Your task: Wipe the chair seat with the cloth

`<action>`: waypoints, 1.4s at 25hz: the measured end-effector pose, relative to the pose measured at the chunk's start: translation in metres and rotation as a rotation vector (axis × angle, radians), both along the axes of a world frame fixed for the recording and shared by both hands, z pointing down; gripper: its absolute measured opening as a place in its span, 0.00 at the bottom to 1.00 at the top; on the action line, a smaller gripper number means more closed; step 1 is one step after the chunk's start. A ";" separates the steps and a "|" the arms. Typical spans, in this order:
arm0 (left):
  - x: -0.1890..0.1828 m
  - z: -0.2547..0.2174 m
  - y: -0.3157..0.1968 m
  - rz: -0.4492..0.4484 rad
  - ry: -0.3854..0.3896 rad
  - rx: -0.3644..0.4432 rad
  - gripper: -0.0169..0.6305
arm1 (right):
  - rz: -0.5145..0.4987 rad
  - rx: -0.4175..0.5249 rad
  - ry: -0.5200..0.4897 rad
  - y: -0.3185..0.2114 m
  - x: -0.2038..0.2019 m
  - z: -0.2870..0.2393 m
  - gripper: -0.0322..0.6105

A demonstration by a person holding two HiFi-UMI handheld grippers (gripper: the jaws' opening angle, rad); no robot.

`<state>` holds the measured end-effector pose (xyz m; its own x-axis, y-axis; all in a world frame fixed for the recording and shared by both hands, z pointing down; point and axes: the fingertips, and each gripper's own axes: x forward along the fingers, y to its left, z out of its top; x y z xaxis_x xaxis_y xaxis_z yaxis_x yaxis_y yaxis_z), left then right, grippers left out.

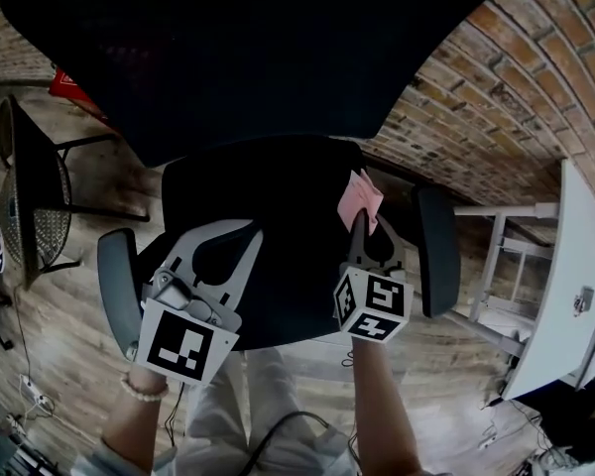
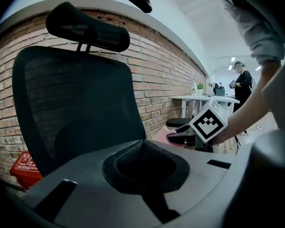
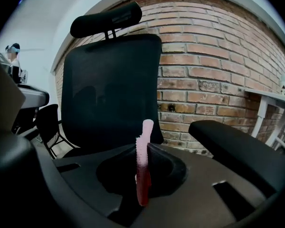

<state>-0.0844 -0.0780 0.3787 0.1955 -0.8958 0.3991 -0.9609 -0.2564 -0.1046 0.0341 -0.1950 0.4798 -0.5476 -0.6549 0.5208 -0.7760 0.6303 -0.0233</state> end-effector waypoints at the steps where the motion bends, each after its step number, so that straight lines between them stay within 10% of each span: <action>1: -0.004 0.006 -0.003 -0.003 0.000 -0.003 0.05 | -0.003 -0.002 0.004 -0.005 -0.006 0.007 0.14; 21: -0.047 0.070 -0.032 -0.034 0.023 -0.049 0.05 | -0.012 0.028 0.231 -0.088 -0.052 0.097 0.14; 35: -0.066 0.088 -0.015 -0.086 0.032 -0.064 0.05 | -0.203 -0.077 0.214 -0.055 -0.123 0.146 0.14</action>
<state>-0.1501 -0.0931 0.4671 0.1324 -0.8826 0.4512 -0.9822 -0.1780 -0.0599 -0.0885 -0.2496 0.6256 -0.5354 -0.4975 0.6825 -0.6271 0.7755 0.0733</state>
